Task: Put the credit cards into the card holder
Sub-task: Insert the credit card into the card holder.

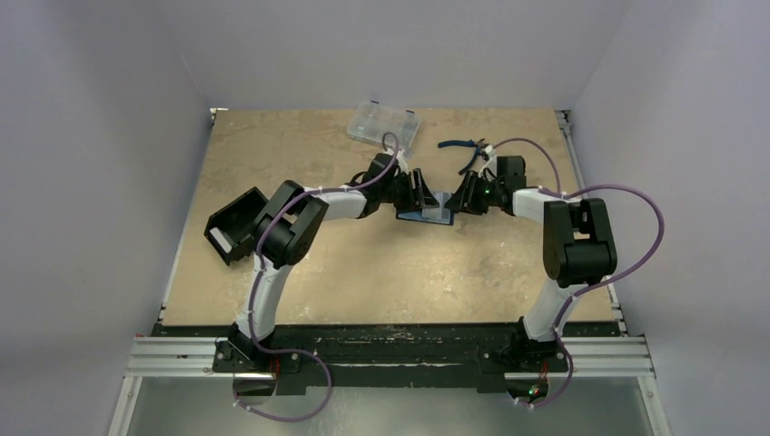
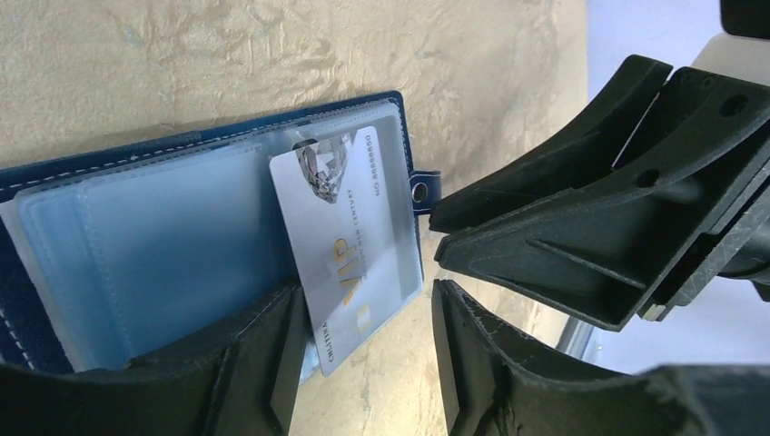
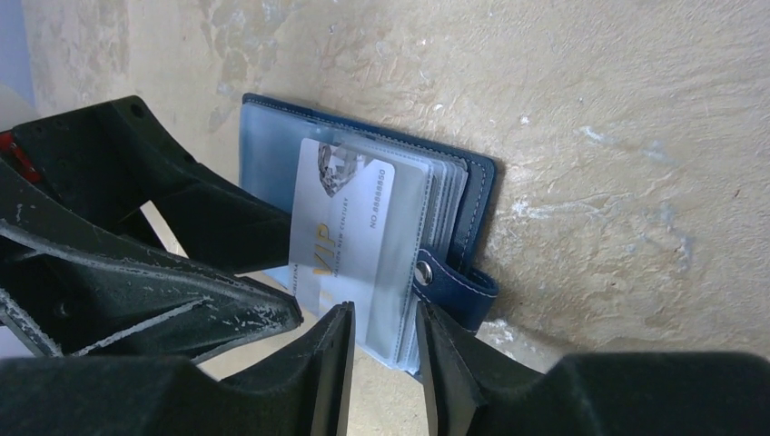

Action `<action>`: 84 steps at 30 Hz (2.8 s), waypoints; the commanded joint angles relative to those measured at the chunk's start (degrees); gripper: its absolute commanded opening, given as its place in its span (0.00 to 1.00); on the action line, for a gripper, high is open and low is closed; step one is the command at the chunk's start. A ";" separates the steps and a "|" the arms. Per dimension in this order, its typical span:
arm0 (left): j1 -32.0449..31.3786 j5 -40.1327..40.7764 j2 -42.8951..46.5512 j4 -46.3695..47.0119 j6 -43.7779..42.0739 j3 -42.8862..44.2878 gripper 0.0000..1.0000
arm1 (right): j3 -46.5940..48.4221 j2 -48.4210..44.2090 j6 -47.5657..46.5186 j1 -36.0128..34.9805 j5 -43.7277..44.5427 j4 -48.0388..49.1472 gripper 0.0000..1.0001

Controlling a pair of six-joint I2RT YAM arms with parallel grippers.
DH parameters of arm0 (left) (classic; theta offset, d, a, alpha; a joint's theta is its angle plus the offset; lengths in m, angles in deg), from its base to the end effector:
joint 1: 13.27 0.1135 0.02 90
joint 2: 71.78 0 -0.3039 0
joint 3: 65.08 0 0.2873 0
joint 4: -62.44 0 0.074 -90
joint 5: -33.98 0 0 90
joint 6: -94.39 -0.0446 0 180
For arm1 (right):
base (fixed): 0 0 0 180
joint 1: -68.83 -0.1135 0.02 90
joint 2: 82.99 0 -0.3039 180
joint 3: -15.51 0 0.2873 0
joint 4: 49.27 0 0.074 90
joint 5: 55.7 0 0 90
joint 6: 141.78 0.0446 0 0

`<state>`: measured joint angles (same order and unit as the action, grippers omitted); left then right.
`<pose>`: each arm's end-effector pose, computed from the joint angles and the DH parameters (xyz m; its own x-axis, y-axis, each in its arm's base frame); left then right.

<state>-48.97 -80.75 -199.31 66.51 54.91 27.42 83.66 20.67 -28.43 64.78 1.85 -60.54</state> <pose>0.4265 -0.3294 0.1307 -0.8996 -0.2169 -0.3791 0.1998 0.5676 -0.7987 0.3994 0.0523 0.1606 -0.8363 0.2761 -0.4737 -0.1031 0.7694 0.6304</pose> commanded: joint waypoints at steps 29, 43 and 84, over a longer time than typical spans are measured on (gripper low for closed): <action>-0.94 -4.07 0.44 -18.93 -16.68 11.68 0.67 | 0.53 -6.94 -1.10 1.11 8.16 -6.09 0.52; -8.99 10.81 -2.47 -23.35 -20.07 14.69 0.70 | -1.60 -2.14 7.08 1.10 1.30 1.44 0.51; -0.86 -9.92 5.20 -8.03 -8.71 1.66 0.56 | 5.07 -5.40 -5.26 -4.05 26.13 -14.69 0.57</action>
<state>-49.94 -89.34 -195.94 51.76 40.86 30.22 85.65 14.24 -33.04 62.02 25.13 -75.17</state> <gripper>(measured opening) 0.622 0.611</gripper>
